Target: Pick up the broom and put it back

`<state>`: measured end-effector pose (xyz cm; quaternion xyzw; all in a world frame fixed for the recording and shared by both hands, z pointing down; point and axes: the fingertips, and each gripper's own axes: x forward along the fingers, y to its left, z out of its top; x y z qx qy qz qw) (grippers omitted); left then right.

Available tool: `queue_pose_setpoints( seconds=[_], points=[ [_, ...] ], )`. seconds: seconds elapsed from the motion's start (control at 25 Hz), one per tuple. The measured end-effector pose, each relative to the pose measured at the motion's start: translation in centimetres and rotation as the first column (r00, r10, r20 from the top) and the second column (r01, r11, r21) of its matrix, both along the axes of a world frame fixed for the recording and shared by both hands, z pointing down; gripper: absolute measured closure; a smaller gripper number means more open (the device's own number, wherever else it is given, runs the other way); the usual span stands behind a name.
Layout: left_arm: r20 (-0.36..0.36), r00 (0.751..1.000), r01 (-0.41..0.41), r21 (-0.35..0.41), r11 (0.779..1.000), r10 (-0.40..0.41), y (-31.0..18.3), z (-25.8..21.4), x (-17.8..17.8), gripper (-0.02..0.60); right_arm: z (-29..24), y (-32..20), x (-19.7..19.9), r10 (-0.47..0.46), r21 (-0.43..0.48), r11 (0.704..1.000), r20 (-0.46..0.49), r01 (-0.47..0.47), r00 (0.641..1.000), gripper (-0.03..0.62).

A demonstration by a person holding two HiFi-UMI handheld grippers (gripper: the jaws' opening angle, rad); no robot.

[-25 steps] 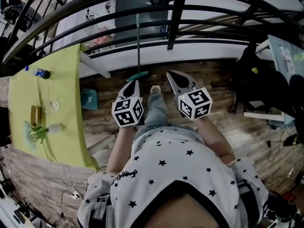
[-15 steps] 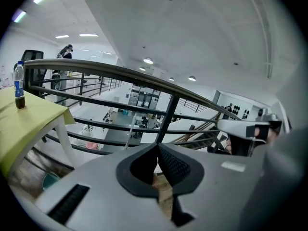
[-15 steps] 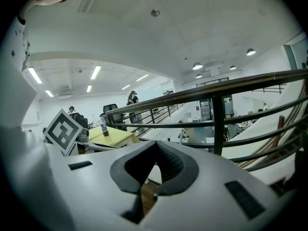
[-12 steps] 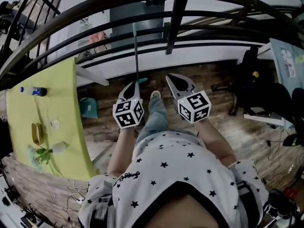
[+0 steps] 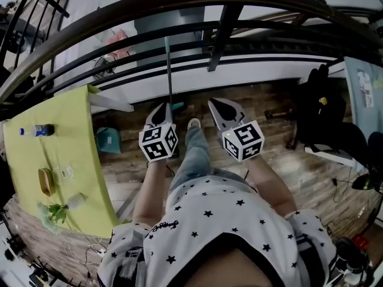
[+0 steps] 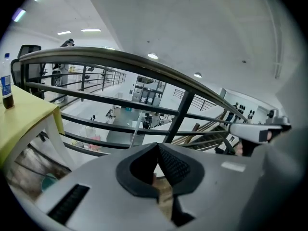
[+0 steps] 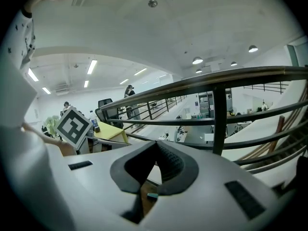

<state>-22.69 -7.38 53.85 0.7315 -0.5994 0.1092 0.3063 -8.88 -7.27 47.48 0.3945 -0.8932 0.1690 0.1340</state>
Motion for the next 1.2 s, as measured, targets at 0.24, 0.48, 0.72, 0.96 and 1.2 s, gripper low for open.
queue_pose_setpoints(
  seconds=[0.24, 0.48, 0.72, 0.96, 1.2],
  points=[
    [0.004, 1.0, 0.005, -0.019, 1.0, -0.005, -3.7, 1.9, -0.6, 0.569, 1.8, -2.7, -0.3, -0.001, -0.032, 0.999, -0.009, 0.001, 1.0, 0.6],
    [0.016, 1.0, -0.001, -0.012, 1.0, 0.002, -7.2, 3.7, -1.0, 0.569, 3.3, -4.4, -0.9, 0.006, -0.057, 0.998, -0.013, -0.007, 1.0, 0.6],
    [0.015, 1.0, 0.005, 0.018, 1.0, -0.006, -11.3, 5.3, -1.4, 0.569, 5.1, -5.8, -1.7, -0.002, -0.084, 0.996, -0.025, -0.001, 1.0, 0.6],
    [0.028, 1.0, 0.007, 0.052, 0.999, -0.009, -15.0, 6.6, -1.4, 0.569, 6.4, -7.0, -2.3, -0.001, -0.095, 0.995, -0.025, -0.001, 1.0, 0.6],
    [0.043, 0.999, 0.005, 0.083, 0.996, -0.009, -17.9, 8.1, -1.4, 0.569, 7.4, -7.2, -2.6, -0.003, -0.109, 0.994, -0.026, 0.0, 1.0, 0.6]
  ],
)
